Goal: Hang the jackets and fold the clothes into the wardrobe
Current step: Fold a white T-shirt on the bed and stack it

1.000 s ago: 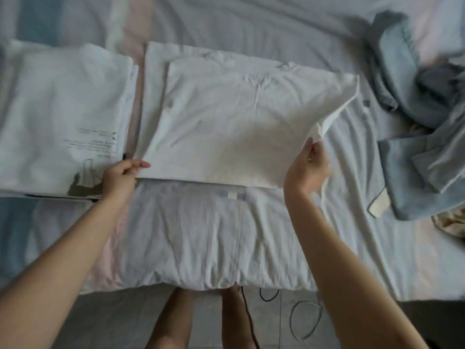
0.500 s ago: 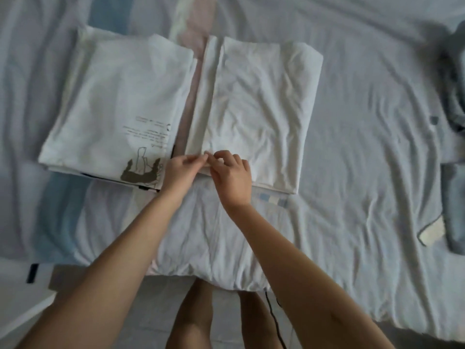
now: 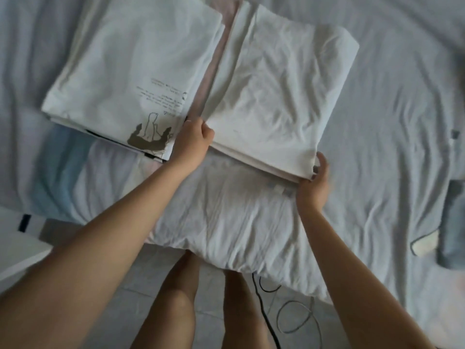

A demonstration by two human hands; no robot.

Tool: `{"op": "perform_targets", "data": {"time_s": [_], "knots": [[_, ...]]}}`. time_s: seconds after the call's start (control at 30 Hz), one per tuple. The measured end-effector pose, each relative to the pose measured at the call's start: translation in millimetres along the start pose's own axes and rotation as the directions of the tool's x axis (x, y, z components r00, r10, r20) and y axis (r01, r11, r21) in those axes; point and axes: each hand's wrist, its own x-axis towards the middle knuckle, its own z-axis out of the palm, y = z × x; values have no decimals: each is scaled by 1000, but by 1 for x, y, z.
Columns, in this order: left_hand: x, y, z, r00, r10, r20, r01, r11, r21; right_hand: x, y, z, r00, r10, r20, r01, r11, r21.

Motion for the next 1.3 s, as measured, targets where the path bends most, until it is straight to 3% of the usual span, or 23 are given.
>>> {"op": "perform_targets", "data": {"time_s": [0.13,0.27,0.43,0.57,0.67,0.73,0.8,0.9,1.03,1.1,1.2,1.3], "knots": [[-26,-5,-10,991,69,-117,-86,986,-144,-20,-18,-20,990,-107,88,102,993,66],[-65,6,-31,979,39,-199,-79,977,-196,-52,-27,-48,984,-173,48,167,980,108],[-104,8,-53,980,-86,-178,29,954,-299,-78,-34,-81,973,-227,27,221,964,148],[-64,48,-61,986,-127,-111,68,901,-429,-31,-71,-103,971,-229,71,219,968,126],[-14,122,-89,966,169,-194,-211,952,-222,29,-138,-129,979,-204,28,193,957,218],[10,182,-115,860,422,-287,-466,878,-105,57,-191,-160,979,-193,-68,205,906,370],[22,232,-138,762,526,-377,-589,806,-65,70,-231,-190,969,-185,-163,242,848,472],[29,275,-155,703,515,-490,-638,762,-115,69,-261,-220,913,-241,-329,382,789,482],[32,267,-150,754,391,-528,-563,799,-213,61,-249,-217,846,-280,-454,486,754,442],[33,238,-128,813,345,-468,-499,828,-256,57,-218,-200,845,-295,-446,474,799,370],[22,165,-74,919,220,-327,-313,912,-267,40,-145,-158,912,-312,-267,342,937,76],[-8,86,-22,980,45,-191,-90,967,-239,10,-63,-108,968,-240,68,250,942,-224]]}}
